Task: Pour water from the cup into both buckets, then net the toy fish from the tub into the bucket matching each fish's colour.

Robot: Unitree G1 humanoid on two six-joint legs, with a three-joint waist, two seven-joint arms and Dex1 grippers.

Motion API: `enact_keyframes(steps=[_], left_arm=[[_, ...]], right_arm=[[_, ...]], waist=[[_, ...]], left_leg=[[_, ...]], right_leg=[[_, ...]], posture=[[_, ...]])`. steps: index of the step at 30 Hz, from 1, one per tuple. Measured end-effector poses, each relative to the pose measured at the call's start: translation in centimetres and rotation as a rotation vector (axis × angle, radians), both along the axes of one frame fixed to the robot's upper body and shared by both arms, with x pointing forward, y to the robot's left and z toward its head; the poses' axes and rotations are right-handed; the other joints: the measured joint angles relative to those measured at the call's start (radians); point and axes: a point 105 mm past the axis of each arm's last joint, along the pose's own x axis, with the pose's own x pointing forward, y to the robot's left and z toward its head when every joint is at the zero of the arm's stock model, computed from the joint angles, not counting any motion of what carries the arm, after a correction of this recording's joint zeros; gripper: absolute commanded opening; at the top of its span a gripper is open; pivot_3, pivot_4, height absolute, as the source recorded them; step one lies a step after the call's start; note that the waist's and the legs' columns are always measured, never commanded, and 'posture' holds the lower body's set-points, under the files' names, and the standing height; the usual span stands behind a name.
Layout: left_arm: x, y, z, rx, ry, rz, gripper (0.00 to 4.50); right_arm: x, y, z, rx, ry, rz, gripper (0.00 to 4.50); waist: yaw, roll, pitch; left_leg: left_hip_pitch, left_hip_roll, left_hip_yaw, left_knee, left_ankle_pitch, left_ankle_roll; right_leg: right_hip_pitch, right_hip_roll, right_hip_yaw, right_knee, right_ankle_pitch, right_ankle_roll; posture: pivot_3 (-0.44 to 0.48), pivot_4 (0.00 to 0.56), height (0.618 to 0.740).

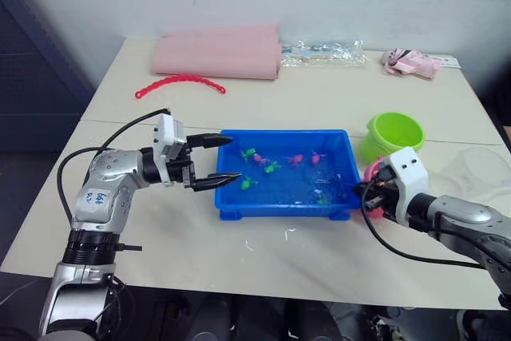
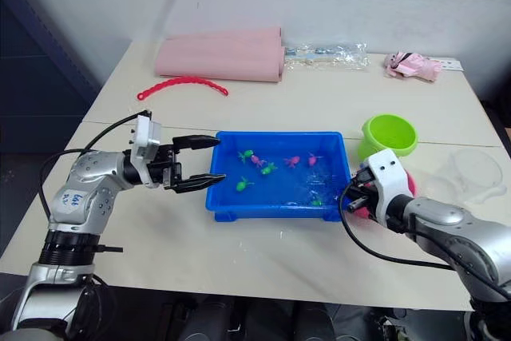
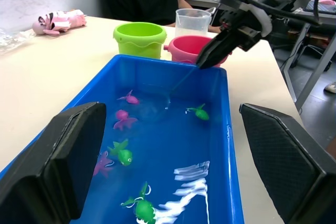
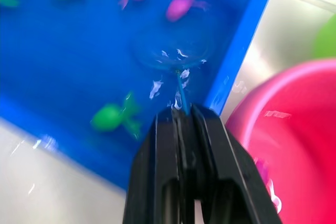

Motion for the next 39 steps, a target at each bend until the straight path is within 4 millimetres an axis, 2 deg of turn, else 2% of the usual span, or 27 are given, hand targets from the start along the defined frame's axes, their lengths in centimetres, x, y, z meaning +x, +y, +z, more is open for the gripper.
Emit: enact_keyframes(steps=[10, 14, 16, 25, 35, 39], left_arm=[[0.0, -0.5, -0.3, -0.004, 0.008, -0.003, 4.42], [0.0, -0.7, -0.5, -0.018, 0.016, -0.004, 4.42], [0.0, -0.8, -0.6, -0.022, 0.024, -0.001, 4.42], [-0.1, -0.3, -1.4, -0.030, 0.059, 0.023, 4.42], [-0.1, -0.6, -1.5, -0.034, 0.064, 0.014, 4.42], [-0.1, -0.7, -1.3, -0.032, 0.057, 0.000, 4.42]], right_arm=[[0.3, 0.9, -0.5, 0.087, -0.046, -0.056, 0.00], [-0.3, 1.4, -0.6, 0.121, -0.069, -0.035, 0.00], [-0.9, 0.9, -1.2, 0.119, -0.071, -0.051, 0.00], [-1.9, 0.4, -1.3, 0.175, -0.153, -0.098, 0.00], [-3.0, 0.4, -1.1, 0.188, -0.241, -0.090, 0.00], [-4.2, 0.1, 0.1, 0.187, -0.311, -0.050, 0.00]], waist=[[0.000, 0.000, 0.000], [-0.001, 0.000, 0.000], [-0.001, 0.000, 0.000], [-0.001, 0.000, 0.000], [0.000, 0.000, 0.000], [0.000, 0.000, 0.000]], left_leg=[[0.000, 0.000, 0.000, -0.001, 0.000, 0.000], [0.000, 0.000, 0.001, -0.002, 0.000, 0.000], [0.000, 0.000, 0.001, -0.002, 0.000, 0.000], [0.000, 0.000, 0.002, -0.004, 0.000, 0.000], [0.001, 0.000, 0.002, -0.005, 0.000, 0.000], [0.001, 0.000, 0.003, -0.006, 0.000, 0.000]], right_leg=[[0.000, 0.000, 0.000, 0.000, 0.000, 0.000], [-0.001, 0.000, 0.001, 0.000, 0.000, 0.000], [-0.001, 0.000, 0.001, 0.000, 0.000, 0.000], [-0.002, 0.000, 0.002, 0.000, 0.000, 0.000], [-0.003, 0.000, 0.002, 0.000, 0.000, 0.000], [-0.003, 0.000, 0.003, 0.000, 0.000, 0.000]], posture=[[0.000, 0.150, 0.740], [0.000, 0.150, 0.740], [0.000, 0.150, 0.740], [0.000, 0.150, 0.740], [0.000, 0.150, 0.740], [0.000, 0.150, 0.740]])
